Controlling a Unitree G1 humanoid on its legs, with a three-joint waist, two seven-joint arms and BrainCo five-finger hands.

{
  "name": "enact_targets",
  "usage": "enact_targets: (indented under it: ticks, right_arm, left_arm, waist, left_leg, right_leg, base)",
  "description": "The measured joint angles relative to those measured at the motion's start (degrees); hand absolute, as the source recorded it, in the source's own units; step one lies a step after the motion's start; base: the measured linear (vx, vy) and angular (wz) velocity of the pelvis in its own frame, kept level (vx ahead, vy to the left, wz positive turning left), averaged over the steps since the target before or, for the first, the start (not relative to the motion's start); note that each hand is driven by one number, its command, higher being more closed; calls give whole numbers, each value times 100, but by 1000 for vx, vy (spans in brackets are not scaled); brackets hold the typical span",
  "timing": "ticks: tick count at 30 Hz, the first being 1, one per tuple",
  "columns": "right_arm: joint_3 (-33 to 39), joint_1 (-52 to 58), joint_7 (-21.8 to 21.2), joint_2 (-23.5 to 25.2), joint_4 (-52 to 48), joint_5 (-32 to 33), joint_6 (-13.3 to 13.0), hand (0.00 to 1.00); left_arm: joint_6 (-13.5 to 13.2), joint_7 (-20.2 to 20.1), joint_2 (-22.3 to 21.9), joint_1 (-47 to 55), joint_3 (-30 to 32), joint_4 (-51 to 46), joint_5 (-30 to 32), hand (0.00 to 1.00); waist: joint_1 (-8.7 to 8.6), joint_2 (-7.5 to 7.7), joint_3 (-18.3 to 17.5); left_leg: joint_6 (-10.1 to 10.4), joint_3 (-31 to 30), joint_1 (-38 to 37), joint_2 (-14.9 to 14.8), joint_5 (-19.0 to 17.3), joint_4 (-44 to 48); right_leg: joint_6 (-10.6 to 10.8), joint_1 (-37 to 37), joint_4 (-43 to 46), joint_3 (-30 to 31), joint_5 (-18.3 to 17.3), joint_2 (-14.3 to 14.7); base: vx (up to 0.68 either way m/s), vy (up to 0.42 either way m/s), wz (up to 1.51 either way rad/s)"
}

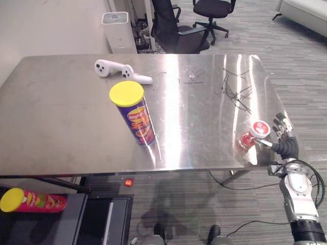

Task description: Put the gum and the chips on the shelf.

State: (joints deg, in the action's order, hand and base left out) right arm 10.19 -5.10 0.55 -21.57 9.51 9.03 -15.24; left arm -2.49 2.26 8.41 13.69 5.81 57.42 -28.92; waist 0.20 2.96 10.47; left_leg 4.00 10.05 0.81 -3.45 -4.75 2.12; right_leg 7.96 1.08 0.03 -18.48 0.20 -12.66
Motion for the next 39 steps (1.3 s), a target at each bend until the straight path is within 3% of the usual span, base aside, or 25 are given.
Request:
enact_targets:
  ticks: [10,11,23,39]
  right_arm:
    - [-204,-167,-253,0,-8,1,36,0]
    - [-242,-203,-273,2,-12,1,36,100]
    - [-624,-453,-237,7,-41,-15,45,100]
    - [-626,-424,-101,16,-282,-35,78,100]
  left_arm:
    - [-12,-1,-31,-6,0,-93,1,0]
    - [-12,-1,-32,-6,-2,-95,1,0]
    - [-28,-2,-32,-10,-78,-90,1,0]
    - [-78,103,-44,0,-92,-146,68,0]
  waist:
    - [-12,-34,167]
    - [-5,-33,169]
    - [9,-79,228]
    - [14,-82,287]
  left_leg:
    - [-22,-131,15,27,182,-194]
    - [-24,-132,16,29,205,-221]
    - [-40,-192,16,55,364,-405]
    - [-42,-271,-87,60,443,-499]
  right_leg:
    - [23,-22,0,-118,15,-4]
    - [25,-37,0,-122,16,-4]
    - [36,-77,1,-157,27,-11]
    - [29,30,4,-211,36,-10]
  base:
    - [-13,-5,6]
    - [-19,-13,4]
    - [-6,-2,2]
    - [-3,-1,2]
